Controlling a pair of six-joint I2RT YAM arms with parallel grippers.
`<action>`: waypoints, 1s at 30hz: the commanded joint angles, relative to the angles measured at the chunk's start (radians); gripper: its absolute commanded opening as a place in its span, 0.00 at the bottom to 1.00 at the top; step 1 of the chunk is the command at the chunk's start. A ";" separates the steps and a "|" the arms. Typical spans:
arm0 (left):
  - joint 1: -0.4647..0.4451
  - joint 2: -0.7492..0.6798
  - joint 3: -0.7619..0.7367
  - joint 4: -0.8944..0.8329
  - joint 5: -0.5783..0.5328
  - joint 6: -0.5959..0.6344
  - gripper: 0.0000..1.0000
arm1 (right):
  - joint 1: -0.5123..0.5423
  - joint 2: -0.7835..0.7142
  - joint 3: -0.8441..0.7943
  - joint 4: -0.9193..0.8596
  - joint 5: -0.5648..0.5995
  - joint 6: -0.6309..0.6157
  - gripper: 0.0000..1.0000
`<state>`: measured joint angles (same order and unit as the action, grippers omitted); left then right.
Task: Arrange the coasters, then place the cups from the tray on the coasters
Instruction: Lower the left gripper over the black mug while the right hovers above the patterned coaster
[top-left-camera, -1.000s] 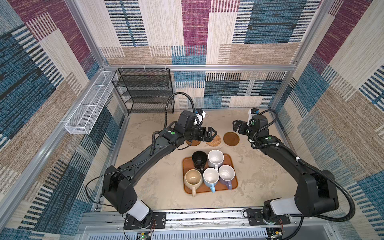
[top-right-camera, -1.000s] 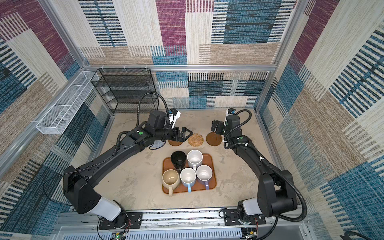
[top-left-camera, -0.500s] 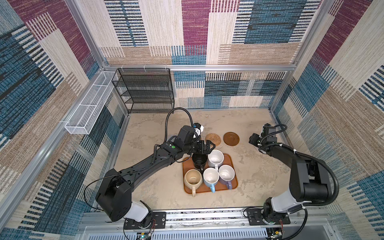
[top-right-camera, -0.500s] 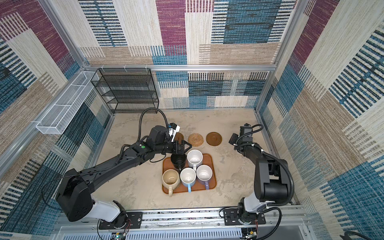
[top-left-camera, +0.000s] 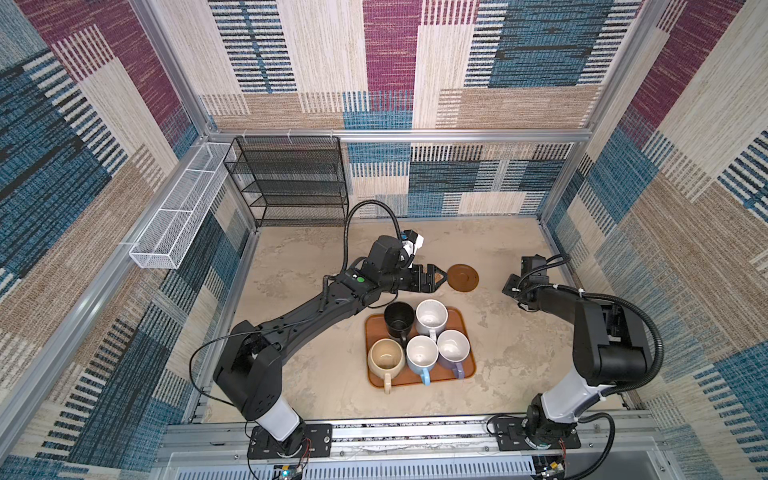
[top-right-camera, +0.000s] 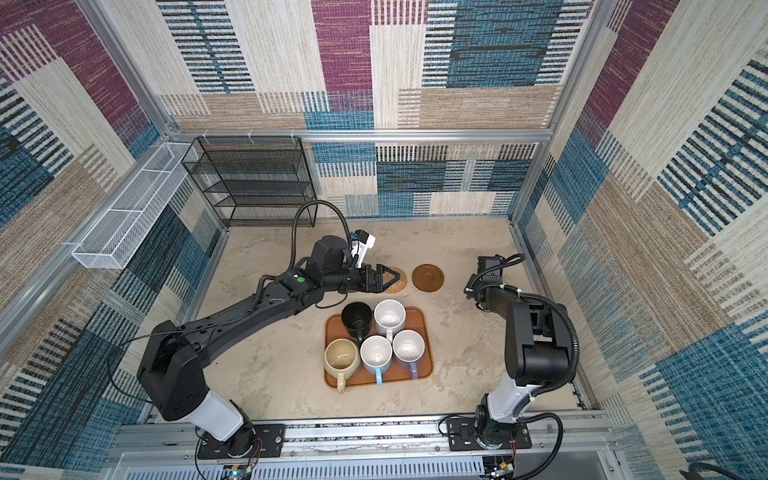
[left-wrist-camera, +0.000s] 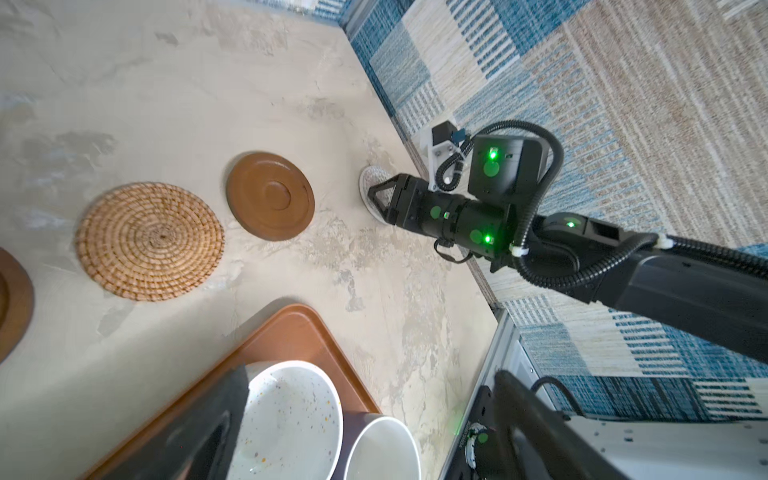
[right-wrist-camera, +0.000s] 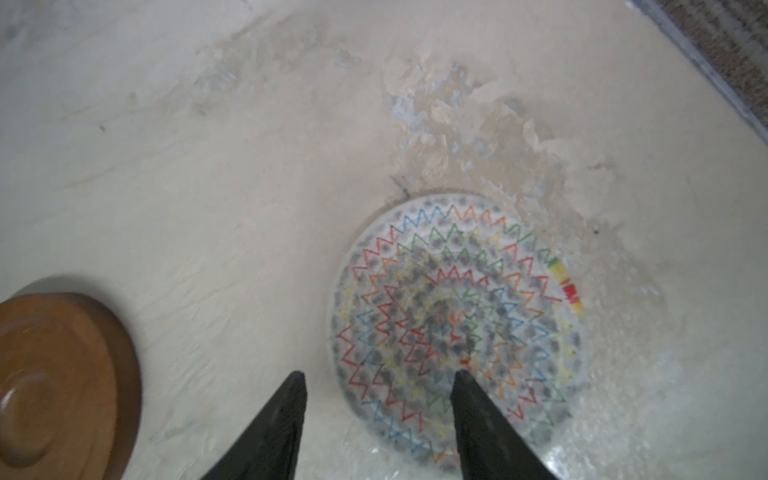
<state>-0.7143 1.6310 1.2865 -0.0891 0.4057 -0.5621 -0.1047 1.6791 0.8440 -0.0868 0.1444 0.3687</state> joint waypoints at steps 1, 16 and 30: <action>-0.010 0.009 0.036 0.044 0.051 -0.003 0.94 | -0.005 0.038 0.014 0.004 -0.019 -0.001 0.58; -0.039 -0.005 0.041 -0.008 -0.077 0.054 1.00 | 0.022 0.119 0.081 -0.013 -0.174 -0.041 0.49; -0.039 -0.055 -0.043 0.053 -0.118 0.035 1.00 | 0.100 0.182 0.146 -0.018 -0.182 -0.073 0.48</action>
<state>-0.7536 1.5890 1.2560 -0.0891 0.3164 -0.5266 -0.0132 1.8408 0.9848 -0.0154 -0.0002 0.3012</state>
